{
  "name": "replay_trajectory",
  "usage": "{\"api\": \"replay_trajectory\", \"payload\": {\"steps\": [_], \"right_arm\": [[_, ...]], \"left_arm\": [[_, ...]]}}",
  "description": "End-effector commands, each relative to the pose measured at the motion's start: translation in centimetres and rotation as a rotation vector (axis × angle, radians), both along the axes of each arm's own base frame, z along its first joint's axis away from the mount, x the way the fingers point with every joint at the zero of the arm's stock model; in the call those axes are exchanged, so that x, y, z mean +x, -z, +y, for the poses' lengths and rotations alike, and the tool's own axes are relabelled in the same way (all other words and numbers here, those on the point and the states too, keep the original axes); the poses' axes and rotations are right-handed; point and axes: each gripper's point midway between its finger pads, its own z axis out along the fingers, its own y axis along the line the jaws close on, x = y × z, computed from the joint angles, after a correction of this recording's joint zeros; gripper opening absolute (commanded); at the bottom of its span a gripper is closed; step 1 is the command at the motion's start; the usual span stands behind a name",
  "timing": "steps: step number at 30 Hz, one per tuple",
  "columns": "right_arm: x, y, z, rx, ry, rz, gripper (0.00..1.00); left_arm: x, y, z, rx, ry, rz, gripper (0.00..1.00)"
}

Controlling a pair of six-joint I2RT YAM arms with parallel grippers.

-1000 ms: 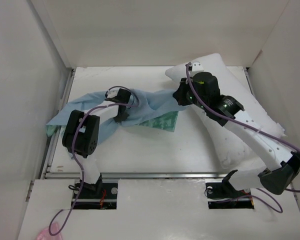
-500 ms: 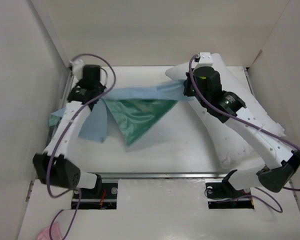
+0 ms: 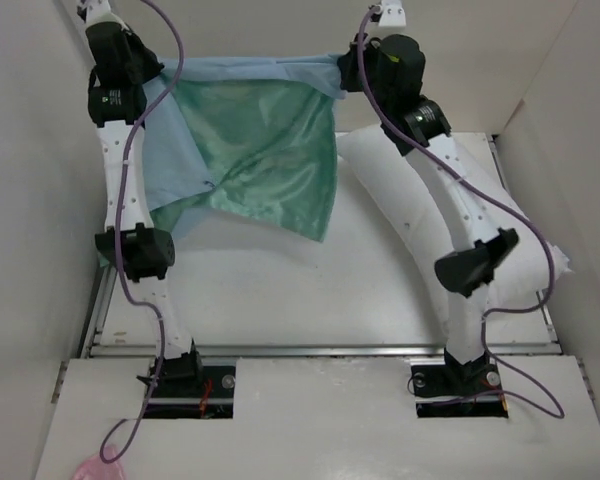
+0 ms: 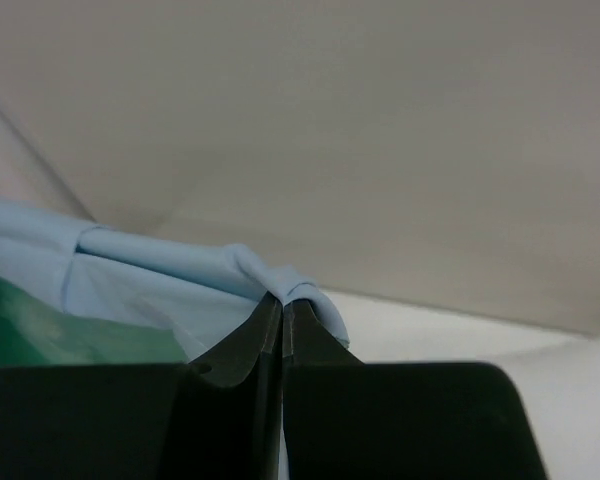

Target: Put the pillow into the pillowcase

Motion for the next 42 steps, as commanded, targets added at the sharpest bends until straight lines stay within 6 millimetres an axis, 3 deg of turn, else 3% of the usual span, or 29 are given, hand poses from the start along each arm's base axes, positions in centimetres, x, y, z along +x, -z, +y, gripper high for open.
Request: {"api": "replay_trajectory", "payload": {"steps": [1, 2, 3, 4, 6, 9, 10, 11, 13, 16, 17, 18, 19, 20, 21, 22, 23, 24, 25, 26, 27, 28, 29, 31, 33, 35, 36, 38, 42], "right_arm": [[2.9, -5.1, -1.6, 0.018, 0.017, -0.181, 0.00], [2.7, -6.9, -1.7, 0.045, 0.019, -0.237, 0.00], [3.2, -6.6, -1.5, 0.050, 0.019, -0.247, 0.00], [1.6, -10.7, -2.7, 0.094, 0.025, -0.368, 0.00], [0.8, -11.8, -3.1, 0.096, 0.007, -0.420, 0.00], [-0.4, -12.8, -4.0, 0.087, 0.006, -0.438, 0.00], [-0.2, -12.3, -3.6, 0.078, -0.008, -0.427, 0.00], [-0.3, -12.1, -3.7, 0.065, -0.007, -0.419, 0.00], [-0.3, -11.6, -3.8, 0.051, -0.023, -0.405, 0.00], [-0.3, -10.1, -3.3, 0.022, -0.072, -0.370, 0.00], [0.1, -7.2, -2.0, -0.010, -0.135, -0.311, 0.00], [-1.0, -6.8, -1.8, -0.020, -0.174, -0.298, 0.00], [-1.4, -4.8, -1.1, -0.038, -0.220, -0.257, 0.00], [-1.6, -2.6, -0.6, -0.054, -0.255, -0.214, 0.00], [-1.5, 4.3, 0.5, -0.092, -0.321, -0.082, 0.00], [-2.8, 4.8, 0.4, -0.069, -0.338, -0.082, 0.00], [-3.5, 7.4, 1.0, -0.071, -0.363, -0.035, 0.00], [-4.6, 13.6, 1.7, -0.096, -0.408, 0.081, 0.00], [-5.4, 15.3, 1.5, -0.087, -0.408, 0.120, 0.00], [-6.6, 17.7, 2.1, -0.086, -0.437, 0.175, 0.00], [-7.9, 19.6, 2.9, -0.080, -0.464, 0.220, 0.00], [-9.7, 24.4, 2.8, -0.088, -0.473, 0.323, 0.00], [-11.0, 25.4, 3.2, -0.081, -0.496, 0.336, 0.01], [-13.4, 29.7, 3.3, -0.118, -0.499, 0.425, 0.01], [-14.9, 32.6, 2.9, -0.140, -0.490, 0.510, 0.01], [-16.3, 35.6, 1.9, -0.155, -0.474, 0.589, 0.01], [-16.8, 36.5, 1.6, -0.161, -0.473, 0.610, 0.01], [-18.0, 38.0, 1.0, -0.152, -0.462, 0.659, 0.04], [-20.3, 39.4, 0.1, -0.190, -0.445, 0.711, 0.17]], "left_arm": [[1.3, -1.5, 5.4, -0.012, 0.030, -0.087, 0.00], [-0.4, -4.6, 5.7, -0.081, 0.044, -0.172, 0.00], [-1.4, -8.0, 7.9, -0.067, 0.042, -0.310, 0.00], [-1.5, -7.0, 8.2, -0.087, 0.052, -0.303, 0.00], [-3.8, -11.4, 7.4, -0.032, 0.060, -0.390, 0.00], [-6.5, -15.0, 5.6, 0.034, 0.097, -0.449, 0.00], [-7.0, -15.7, 5.2, 0.045, 0.109, -0.471, 0.00], [-6.7, -14.5, 5.4, 0.033, 0.107, -0.442, 0.00], [-8.4, -15.5, 5.0, 0.053, 0.095, -0.446, 0.00], [-10.2, -14.5, 4.7, 0.082, 0.076, -0.373, 0.00], [-10.5, -13.1, 4.7, 0.078, 0.073, -0.319, 0.00], [-10.9, -12.0, 4.8, 0.079, 0.060, -0.284, 0.00], [-9.7, -6.2, 5.7, 0.037, 0.037, -0.150, 0.00], [-12.0, -5.4, 5.0, 0.030, 0.027, -0.130, 0.00], [-12.2, -3.8, 4.3, 0.018, 0.039, -0.130, 0.00], [-11.9, 5.4, 4.5, -0.053, 0.026, 0.039, 0.00], [-13.9, 6.4, 3.3, -0.087, 0.015, 0.035, 0.00], [-14.5, 9.1, 2.9, -0.122, 0.000, 0.064, 0.00], [-15.3, 12.4, 2.1, -0.170, 0.002, 0.119, 0.00], [-16.9, 19.0, 1.6, -0.231, -0.021, 0.241, 0.00], [-18.1, 20.3, 0.4, -0.256, -0.023, 0.258, 0.00], [-18.8, 21.9, -0.2, -0.336, -0.065, 0.274, 0.00], [-20.3, 25.9, -0.5, -0.371, -0.106, 0.343, 0.00], [-22.0, 27.8, -1.0, -0.415, -0.145, 0.362, 0.00], [-24.6, 31.9, -1.1, -0.461, -0.209, 0.457, 0.00], [-26.0, 33.5, -1.5, -0.465, -0.215, 0.489, 0.00], [-26.9, 35.3, -1.7, -0.472, -0.222, 0.531, 0.00], [-28.2, 36.6, -2.0, -0.487, -0.235, 0.577, 0.00], [-30.1, 37.8, -2.1, -0.493, -0.274, 0.638, 0.10]]}}
